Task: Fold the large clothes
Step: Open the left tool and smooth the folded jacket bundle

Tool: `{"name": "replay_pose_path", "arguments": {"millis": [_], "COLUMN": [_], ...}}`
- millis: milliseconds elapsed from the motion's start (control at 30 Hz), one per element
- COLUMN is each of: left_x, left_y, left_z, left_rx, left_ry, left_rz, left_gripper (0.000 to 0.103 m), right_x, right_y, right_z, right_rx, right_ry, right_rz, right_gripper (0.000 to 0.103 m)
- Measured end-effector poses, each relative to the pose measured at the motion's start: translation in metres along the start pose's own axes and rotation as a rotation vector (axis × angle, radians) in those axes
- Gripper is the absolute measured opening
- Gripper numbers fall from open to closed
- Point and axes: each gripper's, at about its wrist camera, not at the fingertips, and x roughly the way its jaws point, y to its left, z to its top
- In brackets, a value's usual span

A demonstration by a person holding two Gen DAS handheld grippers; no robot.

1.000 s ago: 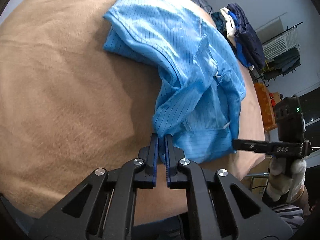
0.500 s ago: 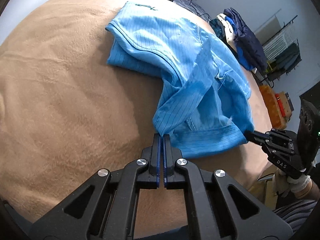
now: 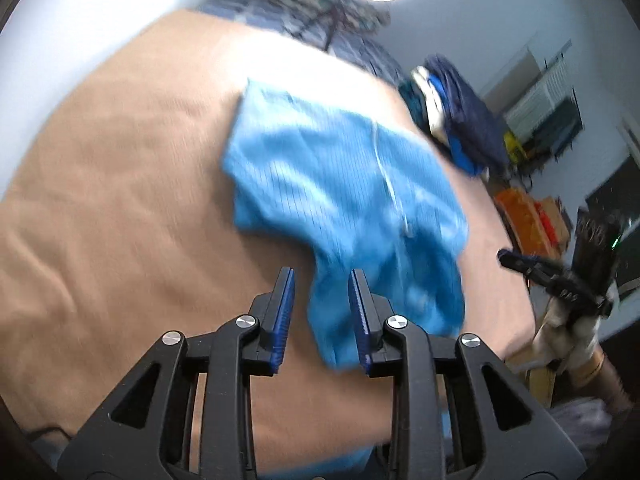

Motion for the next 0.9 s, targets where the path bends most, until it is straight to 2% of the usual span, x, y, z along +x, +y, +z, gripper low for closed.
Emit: {"name": "replay_pose_path", "arguments": {"millis": [100, 200, 367, 500, 567, 700, 800, 900], "left_x": [0.010, 0.037, 0.089, 0.093, 0.083, 0.065, 0.073, 0.093], "left_y": [0.008, 0.013, 0.035, 0.046, 0.046, 0.031, 0.012, -0.006], "left_z": [0.029, 0.052, 0.054, 0.046, 0.050, 0.077, 0.110, 0.138], "left_rx": [-0.023, 0.012, 0.028, 0.019, 0.003, 0.029, 0.071, 0.121], "left_ry": [-0.043, -0.028, 0.084, 0.094, 0.083, 0.021, 0.003, 0.022], "left_rz": [0.006, 0.046, 0.139, 0.120, 0.097, 0.056, 0.039, 0.034], "left_gripper": [0.026, 0.026, 0.026, 0.026, 0.026, 0.026, 0.026, 0.026], "right_x": [0.019, 0.040, 0.081, 0.085, 0.072, 0.039, 0.048, 0.075], "right_y": [-0.019, -0.040, -0.063, -0.074, -0.072, -0.068, -0.060, -0.059], "right_z": [0.019, 0.032, 0.021, 0.012, 0.022, 0.064, 0.103, 0.132], "right_rx": [0.033, 0.075, 0.140, 0.112, 0.101, 0.063, 0.013, -0.017], "right_ry": [-0.053, -0.062, 0.037, 0.091, 0.087, -0.027, -0.068, -0.044], "right_rz": [-0.057, -0.082, -0.132, -0.120, -0.109, -0.066, -0.070, -0.061], "right_gripper": [0.005, 0.005, 0.006, 0.005, 0.005, 0.005, 0.006, 0.006]}}
